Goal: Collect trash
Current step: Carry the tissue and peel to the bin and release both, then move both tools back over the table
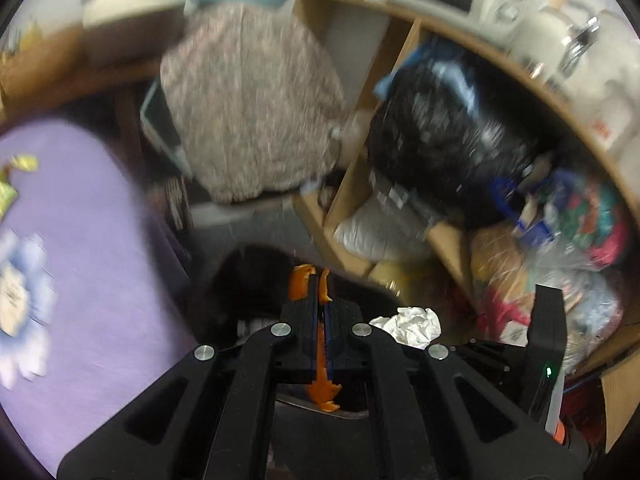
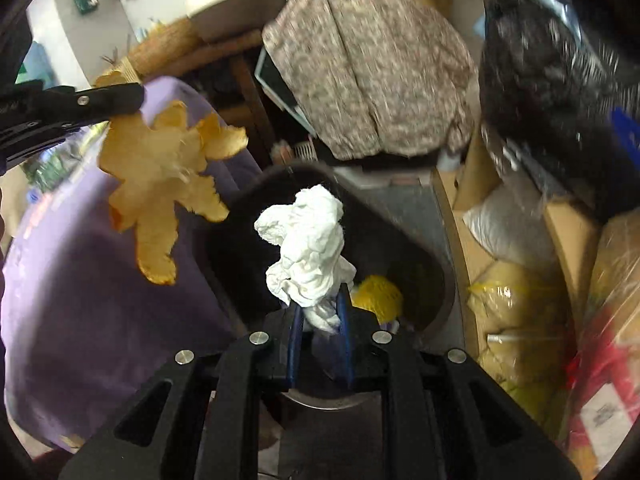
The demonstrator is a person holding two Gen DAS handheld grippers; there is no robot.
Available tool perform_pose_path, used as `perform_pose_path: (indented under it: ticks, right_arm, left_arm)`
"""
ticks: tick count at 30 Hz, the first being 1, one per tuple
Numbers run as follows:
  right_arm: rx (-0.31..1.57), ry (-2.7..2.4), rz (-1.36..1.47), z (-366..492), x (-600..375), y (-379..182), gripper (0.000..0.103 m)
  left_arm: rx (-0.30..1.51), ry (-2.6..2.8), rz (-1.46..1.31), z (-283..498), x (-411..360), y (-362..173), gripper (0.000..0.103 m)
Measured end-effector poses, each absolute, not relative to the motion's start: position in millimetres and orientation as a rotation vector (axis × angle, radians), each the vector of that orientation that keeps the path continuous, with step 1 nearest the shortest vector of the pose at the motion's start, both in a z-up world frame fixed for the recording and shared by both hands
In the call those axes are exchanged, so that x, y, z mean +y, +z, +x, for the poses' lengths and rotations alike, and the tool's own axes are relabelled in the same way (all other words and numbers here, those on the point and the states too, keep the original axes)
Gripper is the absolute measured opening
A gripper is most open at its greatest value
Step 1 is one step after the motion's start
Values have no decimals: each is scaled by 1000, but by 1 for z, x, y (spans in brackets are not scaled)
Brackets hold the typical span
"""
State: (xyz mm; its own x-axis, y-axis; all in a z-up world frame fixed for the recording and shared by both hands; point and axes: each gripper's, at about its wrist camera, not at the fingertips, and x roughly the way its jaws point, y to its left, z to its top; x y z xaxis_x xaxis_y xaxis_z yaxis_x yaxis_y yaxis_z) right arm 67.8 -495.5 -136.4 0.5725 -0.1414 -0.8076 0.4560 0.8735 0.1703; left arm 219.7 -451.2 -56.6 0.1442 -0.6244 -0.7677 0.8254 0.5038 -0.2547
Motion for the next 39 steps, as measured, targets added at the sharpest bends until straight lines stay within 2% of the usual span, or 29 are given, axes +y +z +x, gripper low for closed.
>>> perform_pose_path:
  ticks: [5, 7, 9, 10, 11, 13, 21, 26, 29, 34, 39]
  right_arm:
    - [916, -381, 417, 72, -500, -158, 23]
    - [919, -385, 413, 73, -501, -163, 38]
    - [920, -400, 410, 74, -501, -163, 53]
    - [914, -406, 408, 72, -501, -163, 55]
    - [915, -409, 410, 70, -501, -163, 55]
    - [912, -409, 423, 67, -504, -164, 57]
    - [874, -370, 397, 70, -491, -135, 61]
    - [820, -237, 295, 98, -460, -95, 65]
    - [793, -100, 230, 133, -428, -69, 67]
    - [771, 130, 95, 197, -369, -40, 79]
    - [764, 321, -88, 273, -311, -18, 85]
  left_arm:
    - [1057, -994, 285, 216, -471, -95, 2]
    - [1077, -976, 303, 217, -475, -101, 4]
    - [1084, -972, 315, 217, -474, -105, 16]
    - [1081, -974, 308, 217, -471, -104, 34]
    - [1071, -979, 288, 218, -466, -101, 60]
    - [1034, -984, 231, 220, -454, -92, 80]
    - [927, -987, 212, 219, -406, -55, 90]
    - [872, -962, 173, 229, -335, -35, 93]
    - [865, -882, 152, 247, -283, -32, 93]
    - [835, -690, 131, 284, -197, -28, 93]
    - [854, -537, 54, 324, -113, -31, 93]
